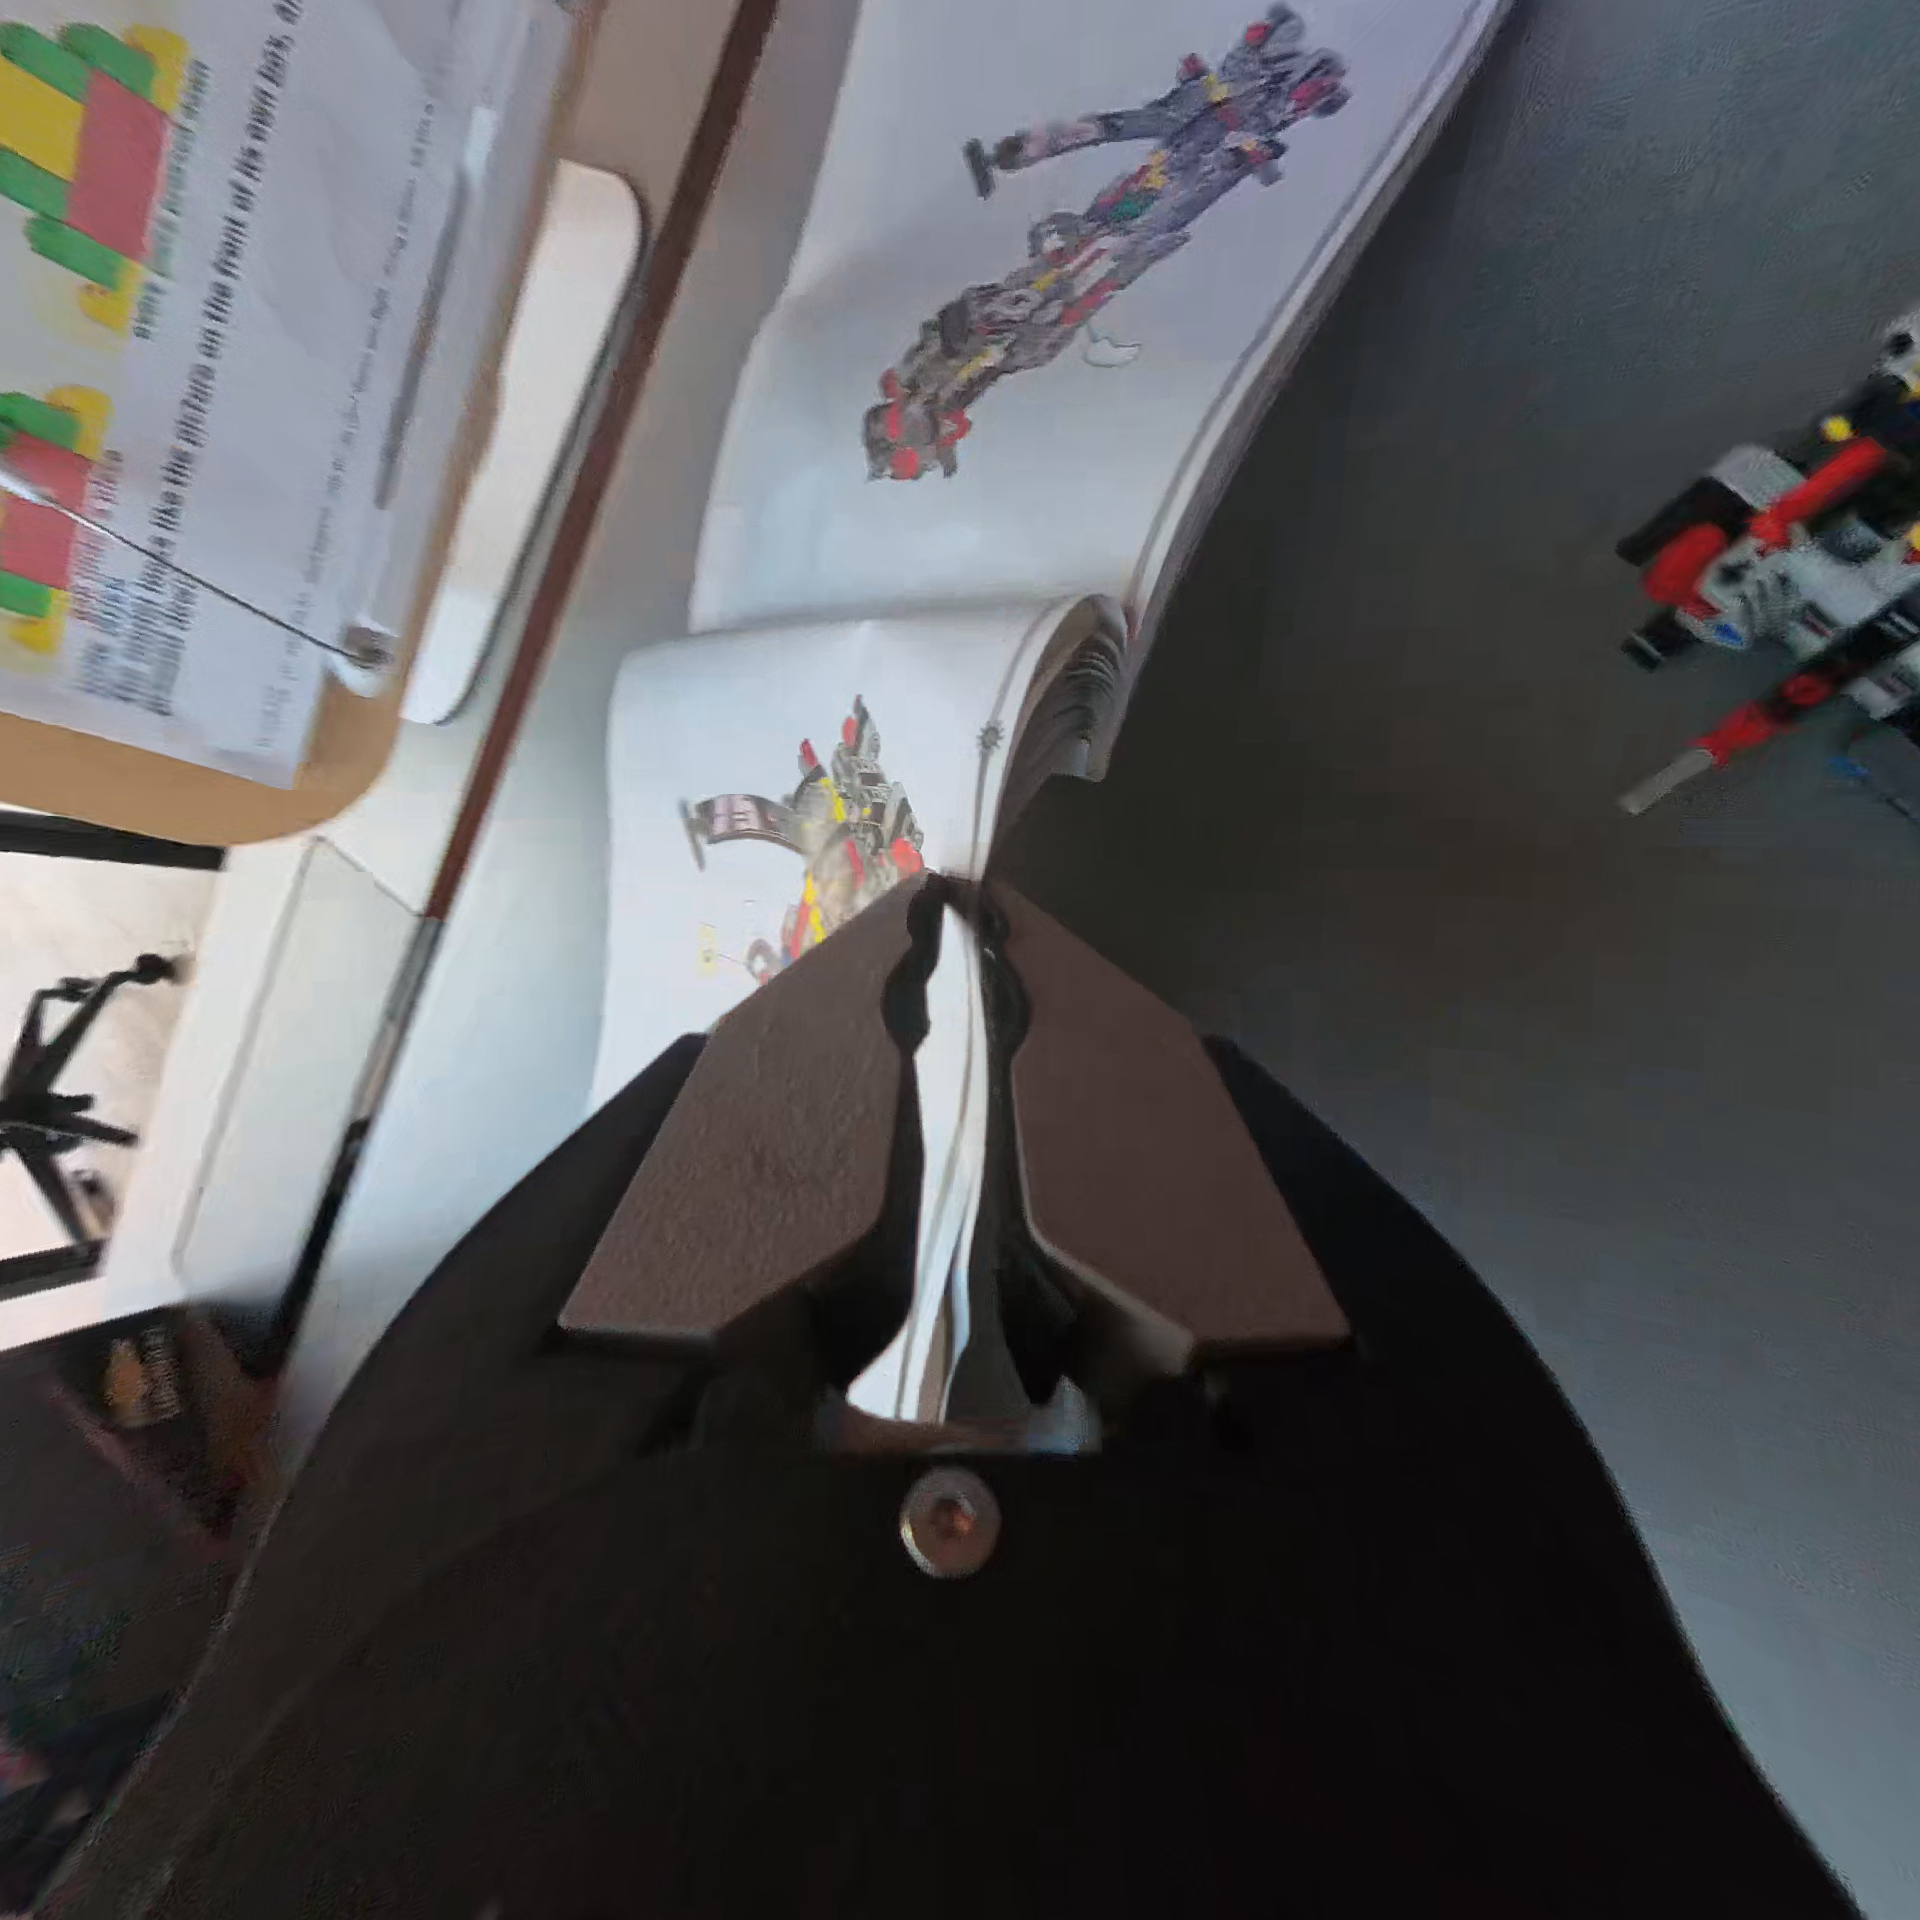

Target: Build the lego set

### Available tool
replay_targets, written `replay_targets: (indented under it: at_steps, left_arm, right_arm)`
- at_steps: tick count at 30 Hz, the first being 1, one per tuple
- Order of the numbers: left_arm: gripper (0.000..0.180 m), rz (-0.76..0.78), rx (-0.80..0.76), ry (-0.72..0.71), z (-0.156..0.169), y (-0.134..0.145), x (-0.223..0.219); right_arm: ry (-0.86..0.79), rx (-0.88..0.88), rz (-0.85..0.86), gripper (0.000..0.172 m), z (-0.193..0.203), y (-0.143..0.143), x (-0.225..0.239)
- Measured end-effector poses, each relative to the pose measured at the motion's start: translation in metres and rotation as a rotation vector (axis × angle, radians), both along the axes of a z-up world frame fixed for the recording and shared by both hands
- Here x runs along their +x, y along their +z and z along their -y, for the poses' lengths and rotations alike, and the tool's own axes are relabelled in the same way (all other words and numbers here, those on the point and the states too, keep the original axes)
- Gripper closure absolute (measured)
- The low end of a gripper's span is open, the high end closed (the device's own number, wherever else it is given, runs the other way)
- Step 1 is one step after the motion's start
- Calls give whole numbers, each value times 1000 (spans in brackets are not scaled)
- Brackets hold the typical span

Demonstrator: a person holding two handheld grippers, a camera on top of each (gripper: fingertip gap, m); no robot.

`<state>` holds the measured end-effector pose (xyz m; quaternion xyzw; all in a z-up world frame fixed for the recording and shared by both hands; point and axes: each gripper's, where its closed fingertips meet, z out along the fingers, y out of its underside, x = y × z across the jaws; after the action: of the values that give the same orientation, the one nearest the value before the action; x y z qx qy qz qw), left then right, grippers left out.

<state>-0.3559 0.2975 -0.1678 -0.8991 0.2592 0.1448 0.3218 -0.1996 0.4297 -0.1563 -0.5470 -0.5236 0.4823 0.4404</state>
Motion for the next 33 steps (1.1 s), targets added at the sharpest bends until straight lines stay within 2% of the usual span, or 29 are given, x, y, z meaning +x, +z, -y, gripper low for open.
replay_targets:
  at_steps: [2,4,6,7,9,11,13,18,23,29,33]
  left_arm:
    - [169,111,-16,15,15,-41,17]
    - [154,305,73,114,19,-56,26]
    - [140,488,193,205,23,-44,24]
    - [138,545,273,217,25,-33,23]
    - [136,594,403,191,33,-16,22]
    - [126,603,475,105,44,-6,28]
    - [130,586,556,37,60,1,26]
    - [139,670,702,-52,80,27,15]
    - [144,734,674,41,76,21,13]
    - [142,741,612,42,74,13,28]
    - [143,828,575,70,73,10,30]
  right_arm:
    - [5,3,6,157,2,-1,-1]
    - [11,8,19,157,5,-3,-2]
    - [13,26,23,157,7,-4,-2]
    - [9,36,26,158,7,-4,-1]
    - [0,44,21,158,6,-3,-1]
    - [-12,41,17,158,4,-4,0]
    - [-23,25,4,158,1,-2,0]
    - [-76,11,-30,157,-11,2,3]
    - [-115,49,-15,152,-15,0,2]
    - [-188,75,4,147,-27,-2,3]
    - [-228,71,-5,146,-33,-1,6]
